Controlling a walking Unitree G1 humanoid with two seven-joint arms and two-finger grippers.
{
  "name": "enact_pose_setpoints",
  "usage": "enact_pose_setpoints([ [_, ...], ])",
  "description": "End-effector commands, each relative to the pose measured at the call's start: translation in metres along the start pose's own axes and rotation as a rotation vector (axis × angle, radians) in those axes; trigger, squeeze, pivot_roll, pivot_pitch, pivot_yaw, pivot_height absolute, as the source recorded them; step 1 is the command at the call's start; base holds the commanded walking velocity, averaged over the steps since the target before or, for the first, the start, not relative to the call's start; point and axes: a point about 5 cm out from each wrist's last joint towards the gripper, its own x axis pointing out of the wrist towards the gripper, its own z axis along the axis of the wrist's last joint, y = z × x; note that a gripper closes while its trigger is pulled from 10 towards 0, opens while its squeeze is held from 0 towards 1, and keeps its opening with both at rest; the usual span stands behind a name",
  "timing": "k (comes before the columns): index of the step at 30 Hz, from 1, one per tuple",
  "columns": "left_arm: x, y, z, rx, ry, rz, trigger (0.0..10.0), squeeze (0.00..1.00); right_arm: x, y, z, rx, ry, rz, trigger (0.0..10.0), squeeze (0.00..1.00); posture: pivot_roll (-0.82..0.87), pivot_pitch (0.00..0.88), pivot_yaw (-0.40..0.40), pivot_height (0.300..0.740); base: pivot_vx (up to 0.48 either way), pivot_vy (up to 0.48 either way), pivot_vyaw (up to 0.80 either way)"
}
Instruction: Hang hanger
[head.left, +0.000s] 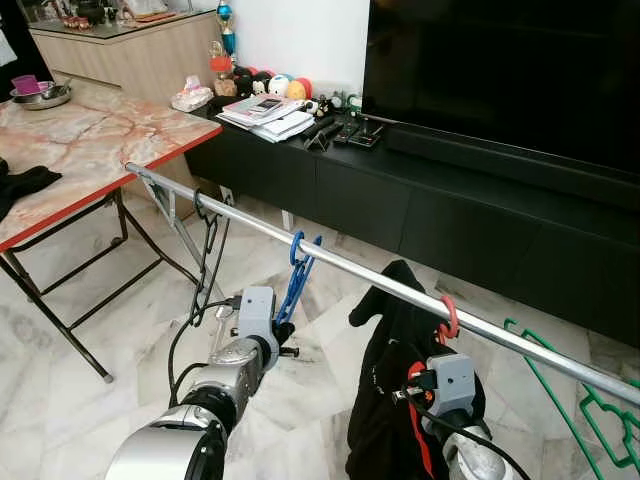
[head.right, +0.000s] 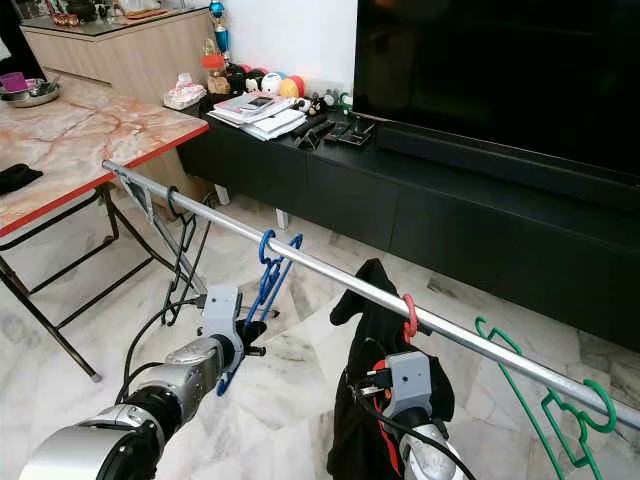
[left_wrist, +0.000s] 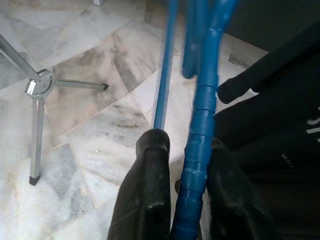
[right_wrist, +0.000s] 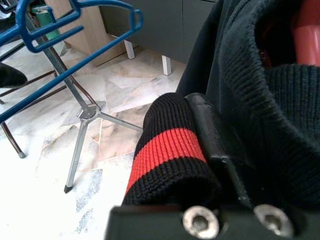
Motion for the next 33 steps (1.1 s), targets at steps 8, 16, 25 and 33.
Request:
enact_pose_setpoints([
  [8,-0.001,0.007,0.000,0.062,-0.012,0.030,0.0,0.00,0.000,0.004,-0.001,-0.003,0.002,0.011,10.0,0.00,0.02,0.048,0.033,0.740,0.000,0.000,0.00],
  [16,-0.003,0.008,-0.004,0.157,-0.010,0.033,0.0,0.00,0.000,0.004,-0.001,-0.005,0.002,0.010,10.0,0.00,0.03,0.050,0.032,0.740,0.000,0.000,0.00],
  [25,-0.007,0.010,0.004,0.174,-0.148,-0.071,0.0,0.00,0.000,0.006,-0.002,0.001,0.006,0.013,10.0,0.00,0.04,0.049,0.028,0.740,0.000,0.000,0.00],
  [33,-0.009,0.004,-0.009,0.195,-0.106,-0.179,10.0,0.00,0.001,0.006,-0.002,0.001,0.011,0.016,10.0,0.00,0.04,0.051,0.024,0.740,0.000,0.000,0.00],
])
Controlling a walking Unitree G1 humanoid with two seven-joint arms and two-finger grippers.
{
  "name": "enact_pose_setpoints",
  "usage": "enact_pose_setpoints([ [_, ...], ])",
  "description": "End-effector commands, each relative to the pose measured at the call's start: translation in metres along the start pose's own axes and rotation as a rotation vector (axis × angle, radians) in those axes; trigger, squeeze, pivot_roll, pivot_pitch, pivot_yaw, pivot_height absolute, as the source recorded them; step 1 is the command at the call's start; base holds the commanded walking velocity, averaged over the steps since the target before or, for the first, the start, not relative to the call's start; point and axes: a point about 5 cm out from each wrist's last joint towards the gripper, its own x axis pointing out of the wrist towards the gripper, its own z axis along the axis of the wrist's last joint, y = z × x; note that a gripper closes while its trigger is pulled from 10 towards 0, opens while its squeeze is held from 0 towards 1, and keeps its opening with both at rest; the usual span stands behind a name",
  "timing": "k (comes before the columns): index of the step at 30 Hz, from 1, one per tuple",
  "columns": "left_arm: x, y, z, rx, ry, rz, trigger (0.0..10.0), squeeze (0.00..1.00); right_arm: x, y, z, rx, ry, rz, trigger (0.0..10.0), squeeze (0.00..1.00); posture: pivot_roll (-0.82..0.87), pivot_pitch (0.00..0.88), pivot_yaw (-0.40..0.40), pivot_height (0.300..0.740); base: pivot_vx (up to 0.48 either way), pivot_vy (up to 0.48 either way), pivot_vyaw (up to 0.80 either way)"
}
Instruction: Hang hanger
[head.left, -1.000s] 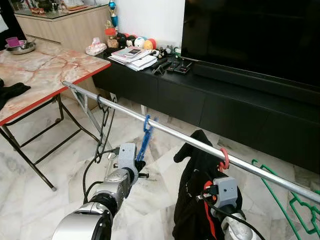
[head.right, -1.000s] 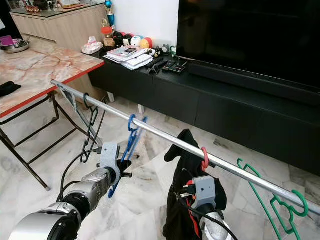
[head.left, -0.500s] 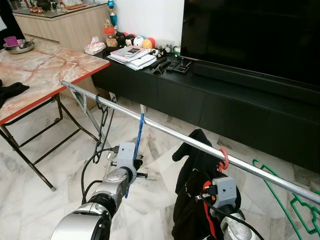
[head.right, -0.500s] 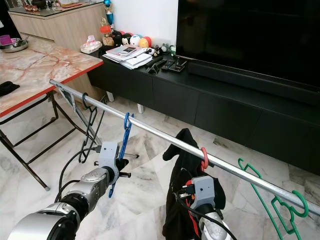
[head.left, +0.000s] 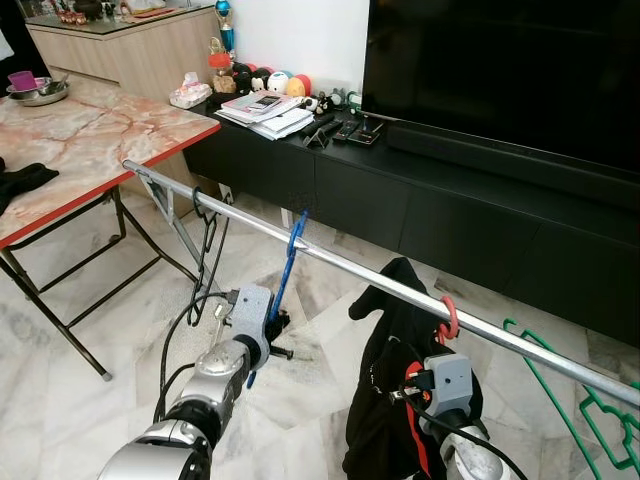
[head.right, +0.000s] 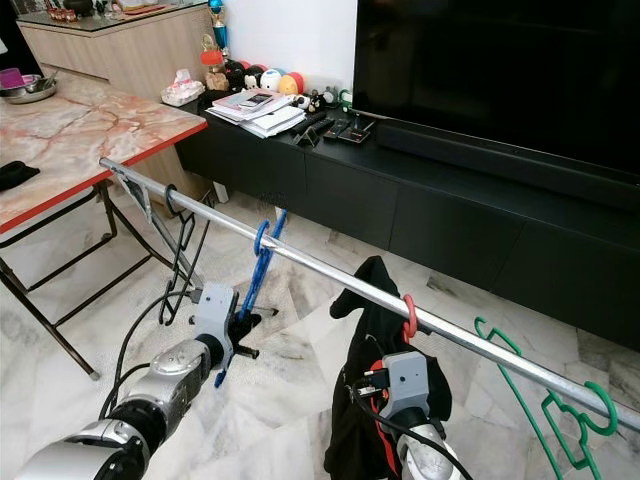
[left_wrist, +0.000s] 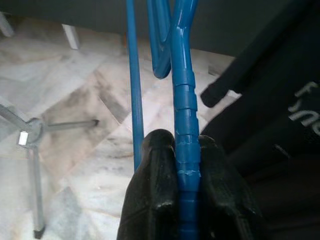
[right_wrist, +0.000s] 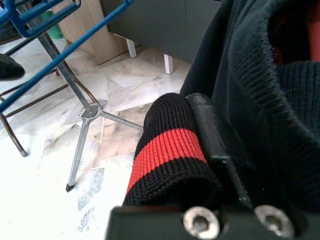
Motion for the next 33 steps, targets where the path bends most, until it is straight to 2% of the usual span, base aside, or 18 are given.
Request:
enact_pose_setpoints([
  [1,-0.001,-0.003,-0.004,0.011,0.016,-0.035,10.0,0.00,0.000,0.002,-0.002,0.000,0.012,0.010,10.0,0.00,0.04,0.051,0.024,0.740,0.000,0.000,0.00],
  [2,-0.001,-0.005,-0.006,0.009,0.023,-0.050,10.0,0.00,0.000,0.002,-0.002,0.000,0.013,0.010,10.0,0.00,0.04,0.050,0.023,0.740,0.000,0.000,0.00],
  [3,-0.001,-0.006,-0.007,0.010,0.027,-0.059,10.0,0.28,0.000,0.002,-0.002,-0.001,0.013,0.010,10.0,0.00,0.04,0.050,0.023,0.740,0.000,0.000,0.00],
  [4,-0.001,-0.006,-0.010,-0.007,0.041,-0.053,10.0,1.00,0.000,0.001,-0.002,-0.005,0.014,0.011,10.0,0.00,0.04,0.050,0.022,0.740,0.000,0.000,0.00],
  [8,-0.002,-0.003,-0.011,-0.008,0.058,-0.026,10.0,1.00,0.000,0.001,-0.002,-0.007,0.014,0.012,10.0,0.00,0.04,0.051,0.020,0.740,0.000,0.000,0.00],
  [9,-0.002,-0.002,-0.010,0.001,0.059,-0.015,10.0,0.76,0.001,0.001,-0.002,-0.007,0.014,0.012,10.0,0.00,0.04,0.051,0.019,0.740,0.000,0.000,0.00],
  [10,-0.002,0.001,-0.009,0.019,0.064,0.002,10.0,0.00,0.001,0.001,-0.002,-0.006,0.015,0.012,10.0,0.00,0.04,0.052,0.019,0.740,0.000,0.000,0.00],
  [12,-0.002,0.003,-0.007,0.048,0.063,0.024,10.0,0.00,0.001,0.001,-0.002,-0.006,0.015,0.013,10.0,0.00,0.04,0.052,0.019,0.740,0.000,0.000,0.00],
  [14,-0.001,0.007,-0.002,0.041,0.047,0.049,10.0,0.00,0.001,0.001,-0.002,-0.005,0.015,0.013,10.0,0.00,0.04,0.051,0.018,0.740,0.000,0.000,0.00],
  [16,0.001,0.009,0.009,0.052,0.002,0.065,10.0,0.00,0.001,0.001,-0.002,-0.004,0.015,0.013,10.0,0.00,0.04,0.054,0.018,0.740,0.000,0.000,0.00],
  [20,0.003,0.008,0.017,0.038,-0.030,0.051,10.0,0.00,0.001,0.001,-0.002,-0.002,0.016,0.014,10.0,0.00,0.04,0.054,0.019,0.740,0.000,0.000,0.00],
  [26,0.005,0.006,0.021,0.028,-0.025,0.034,10.0,0.00,0.001,0.001,-0.002,-0.005,0.014,0.014,10.0,0.00,0.03,0.056,0.025,0.740,0.000,0.000,0.00],
  [27,0.007,0.006,0.025,0.043,-0.025,0.039,10.0,1.00,0.001,0.002,-0.002,-0.004,0.014,0.013,10.0,0.00,0.03,0.057,0.026,0.740,0.000,0.000,0.00],
  [32,0.009,0.008,0.030,0.064,-0.009,0.075,10.0,1.00,0.000,0.002,-0.003,-0.001,0.016,0.013,10.0,0.00,0.03,0.062,0.028,0.740,0.000,0.000,0.00],
  [33,0.010,0.008,0.033,0.063,-0.006,0.087,10.0,0.00,-0.001,0.002,-0.004,0.000,0.016,0.014,10.0,0.00,0.03,0.064,0.028,0.740,0.000,0.000,0.00],
])
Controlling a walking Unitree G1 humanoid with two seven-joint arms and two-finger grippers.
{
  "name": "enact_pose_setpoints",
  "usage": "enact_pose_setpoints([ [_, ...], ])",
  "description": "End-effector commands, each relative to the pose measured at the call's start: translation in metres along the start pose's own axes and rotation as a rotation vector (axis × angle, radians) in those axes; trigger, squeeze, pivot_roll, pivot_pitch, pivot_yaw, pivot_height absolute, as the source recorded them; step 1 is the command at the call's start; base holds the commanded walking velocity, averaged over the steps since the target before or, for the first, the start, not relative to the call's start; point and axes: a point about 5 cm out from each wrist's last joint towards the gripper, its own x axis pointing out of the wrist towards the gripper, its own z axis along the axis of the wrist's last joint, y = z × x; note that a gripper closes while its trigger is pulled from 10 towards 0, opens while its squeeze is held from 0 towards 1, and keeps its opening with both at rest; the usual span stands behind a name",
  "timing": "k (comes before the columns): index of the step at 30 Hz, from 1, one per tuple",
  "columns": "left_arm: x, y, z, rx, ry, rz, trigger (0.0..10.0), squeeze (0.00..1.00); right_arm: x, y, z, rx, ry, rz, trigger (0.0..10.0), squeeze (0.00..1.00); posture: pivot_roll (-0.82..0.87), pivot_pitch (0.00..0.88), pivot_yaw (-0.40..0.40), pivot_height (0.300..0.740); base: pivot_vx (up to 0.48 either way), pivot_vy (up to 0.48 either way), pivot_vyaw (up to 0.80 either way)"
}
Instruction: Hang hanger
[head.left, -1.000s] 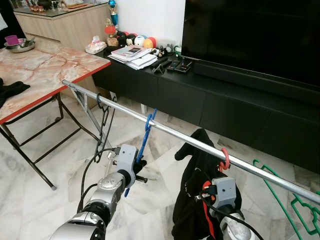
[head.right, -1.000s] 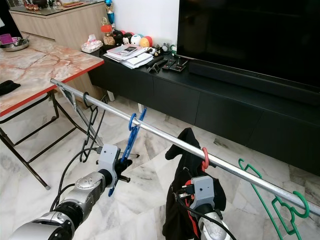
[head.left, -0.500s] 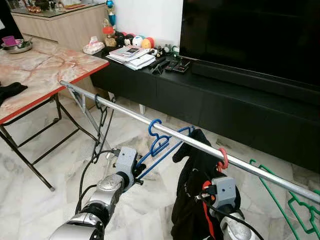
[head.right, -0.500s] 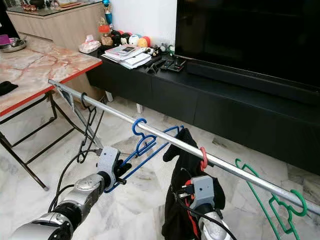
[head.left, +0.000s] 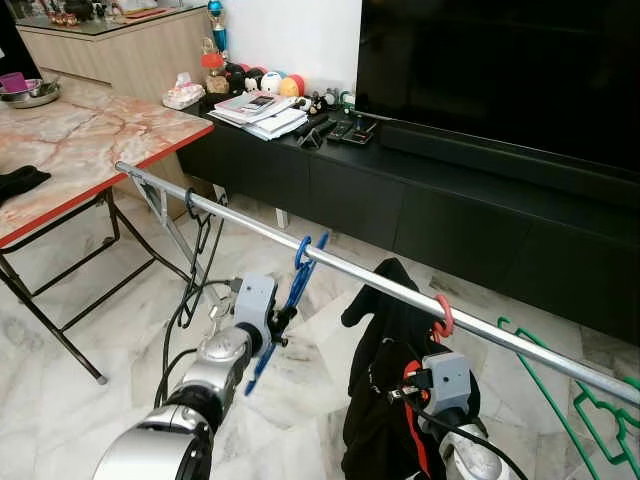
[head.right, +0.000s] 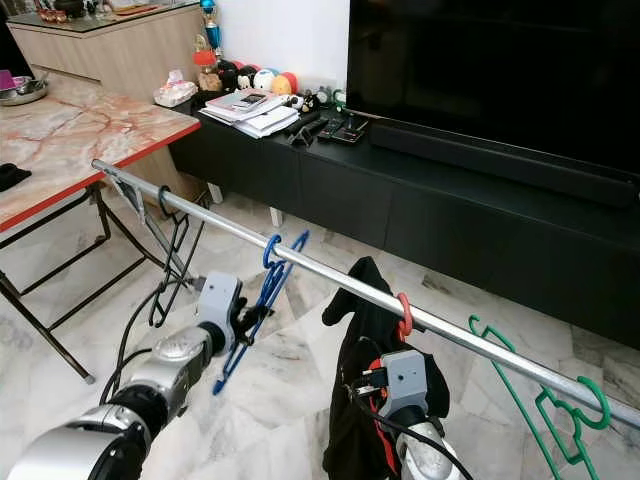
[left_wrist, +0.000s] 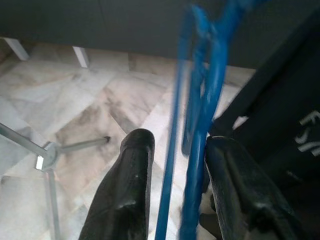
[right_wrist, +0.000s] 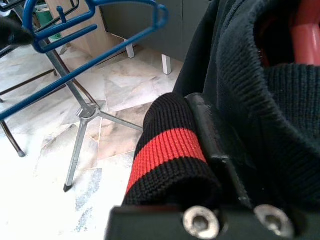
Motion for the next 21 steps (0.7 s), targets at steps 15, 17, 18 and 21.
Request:
enact_pose_setpoints([
  [15,0.008,-0.009,0.010,-0.084,0.045,-0.015,10.0,1.00,-0.010,0.003,-0.007,0.005,0.014,-0.003,10.0,0.00,0.00,0.104,0.041,0.740,0.000,0.000,0.00],
  [17,0.008,-0.010,0.010,-0.093,0.046,-0.019,10.0,1.00,-0.012,0.003,-0.008,0.005,0.014,-0.005,10.0,0.00,0.00,0.112,0.041,0.740,0.000,0.000,0.00],
  [18,0.008,-0.011,0.010,-0.095,0.049,-0.024,10.0,1.00,-0.014,0.003,-0.009,0.005,0.015,-0.007,10.0,0.00,0.00,0.120,0.041,0.740,0.000,0.000,0.00],
  [21,0.009,-0.012,0.011,-0.093,0.047,-0.032,10.0,1.00,-0.018,0.004,-0.011,0.006,0.019,-0.007,10.0,0.00,0.00,0.133,0.042,0.740,0.000,0.000,0.00],
])
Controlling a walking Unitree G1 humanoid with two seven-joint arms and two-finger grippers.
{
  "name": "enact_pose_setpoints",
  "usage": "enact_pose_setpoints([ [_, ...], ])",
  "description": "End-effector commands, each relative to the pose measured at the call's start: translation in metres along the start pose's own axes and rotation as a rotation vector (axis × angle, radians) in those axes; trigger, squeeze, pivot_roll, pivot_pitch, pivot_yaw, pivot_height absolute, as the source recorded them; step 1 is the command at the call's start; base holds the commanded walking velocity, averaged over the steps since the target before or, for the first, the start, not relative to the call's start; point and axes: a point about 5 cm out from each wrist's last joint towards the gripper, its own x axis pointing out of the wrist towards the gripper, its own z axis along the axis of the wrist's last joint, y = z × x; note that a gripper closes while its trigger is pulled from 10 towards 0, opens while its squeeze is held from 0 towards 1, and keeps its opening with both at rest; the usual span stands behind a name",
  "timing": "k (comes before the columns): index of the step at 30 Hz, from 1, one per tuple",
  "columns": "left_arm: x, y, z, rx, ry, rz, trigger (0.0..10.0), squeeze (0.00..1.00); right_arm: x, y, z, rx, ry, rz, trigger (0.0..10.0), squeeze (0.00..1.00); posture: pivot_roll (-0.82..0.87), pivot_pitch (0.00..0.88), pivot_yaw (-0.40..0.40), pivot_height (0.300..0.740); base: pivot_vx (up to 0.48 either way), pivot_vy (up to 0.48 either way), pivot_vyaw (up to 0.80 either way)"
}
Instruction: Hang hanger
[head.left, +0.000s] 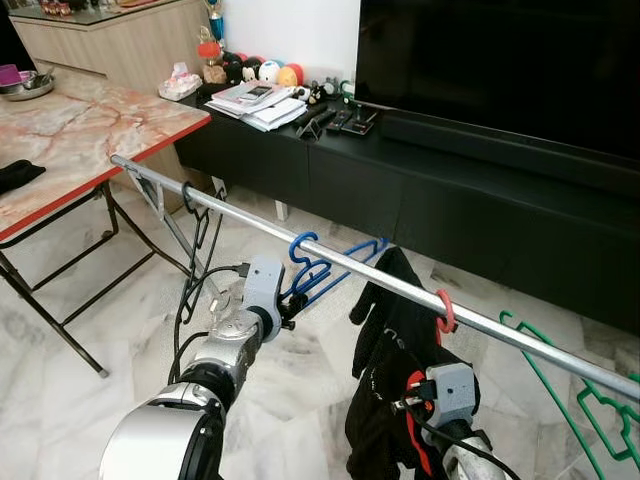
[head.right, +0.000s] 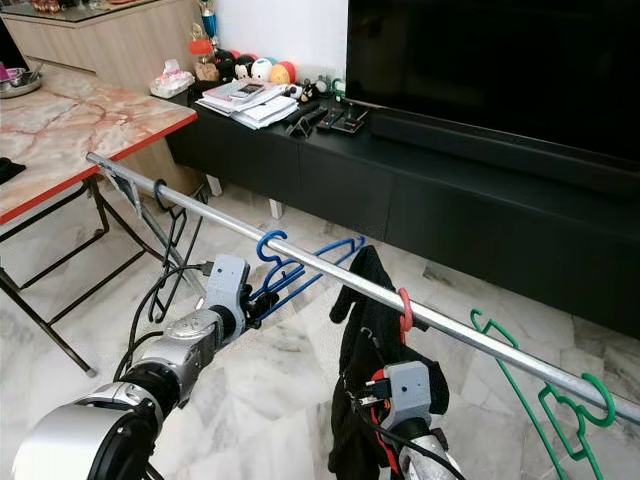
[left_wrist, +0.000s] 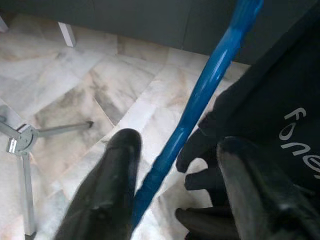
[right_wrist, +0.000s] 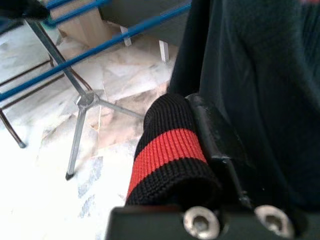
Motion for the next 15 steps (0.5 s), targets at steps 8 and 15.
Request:
enact_pose_setpoints([
  [8,0.002,-0.004,0.007,0.018,-0.008,-0.024,10.0,0.00,-0.009,0.005,-0.004,0.008,0.011,0.000,10.0,0.00,0.00,0.158,0.047,0.740,0.000,0.000,0.00],
  [15,0.005,-0.011,0.015,0.046,-0.039,-0.038,9.7,0.00,-0.014,0.005,-0.006,0.012,0.018,-0.005,10.0,0.00,-0.01,0.171,0.053,0.740,0.000,0.000,0.00],
])
